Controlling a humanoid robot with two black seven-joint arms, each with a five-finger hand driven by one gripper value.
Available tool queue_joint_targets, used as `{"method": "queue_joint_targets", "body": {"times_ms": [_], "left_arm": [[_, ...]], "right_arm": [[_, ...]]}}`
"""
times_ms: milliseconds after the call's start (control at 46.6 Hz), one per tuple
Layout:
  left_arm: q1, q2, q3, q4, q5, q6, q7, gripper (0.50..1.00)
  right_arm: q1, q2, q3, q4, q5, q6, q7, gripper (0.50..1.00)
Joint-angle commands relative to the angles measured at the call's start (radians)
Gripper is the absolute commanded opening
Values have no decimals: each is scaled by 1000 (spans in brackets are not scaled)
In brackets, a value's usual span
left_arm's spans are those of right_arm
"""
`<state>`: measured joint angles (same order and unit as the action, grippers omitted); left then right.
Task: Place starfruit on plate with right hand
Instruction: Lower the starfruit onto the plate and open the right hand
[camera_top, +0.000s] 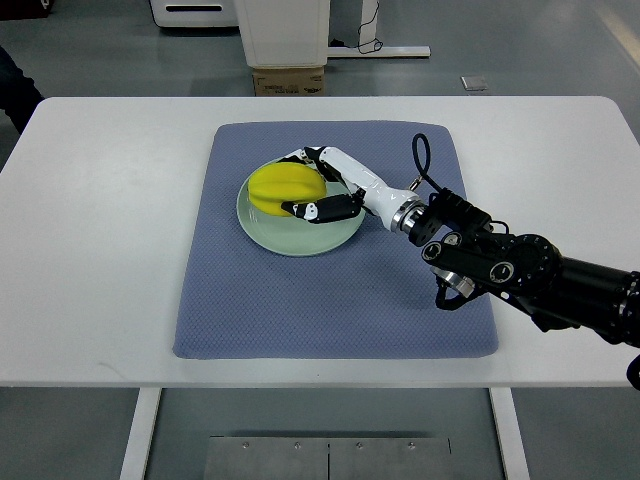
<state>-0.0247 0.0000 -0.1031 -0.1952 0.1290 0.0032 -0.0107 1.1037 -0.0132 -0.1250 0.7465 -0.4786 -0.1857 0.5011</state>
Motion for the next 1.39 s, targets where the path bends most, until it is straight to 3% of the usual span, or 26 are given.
{"method": "queue_joint_targets", "body": {"times_ms": [0, 129, 601, 644, 751, 880, 1373], "left_arm": [[0, 0, 0, 0, 0, 0, 0, 1000], [0, 0, 0, -1, 0, 0, 0, 1000], [0, 0, 0, -1, 0, 0, 0, 1000], [0, 0, 0, 0, 0, 0, 0, 1000], [0, 0, 0, -1, 0, 0, 0, 1000], [0, 0, 0, -1, 0, 0, 0, 1000], [0, 0, 0, -1, 0, 0, 0, 1000]], "right_arm": [[-2, 13, -2, -30, 0, 0, -10, 500], [-13, 13, -1, -98, 0, 0, -24, 500], [-38, 13, 5, -96, 0, -4, -24, 500], [-38, 13, 5, -98, 0, -8, -24, 535], [-39, 13, 8, -98, 1, -11, -24, 708], [-42, 13, 13, -98, 6, -14, -26, 985], [-28, 13, 42, -96, 32, -14, -27, 1000]]}}
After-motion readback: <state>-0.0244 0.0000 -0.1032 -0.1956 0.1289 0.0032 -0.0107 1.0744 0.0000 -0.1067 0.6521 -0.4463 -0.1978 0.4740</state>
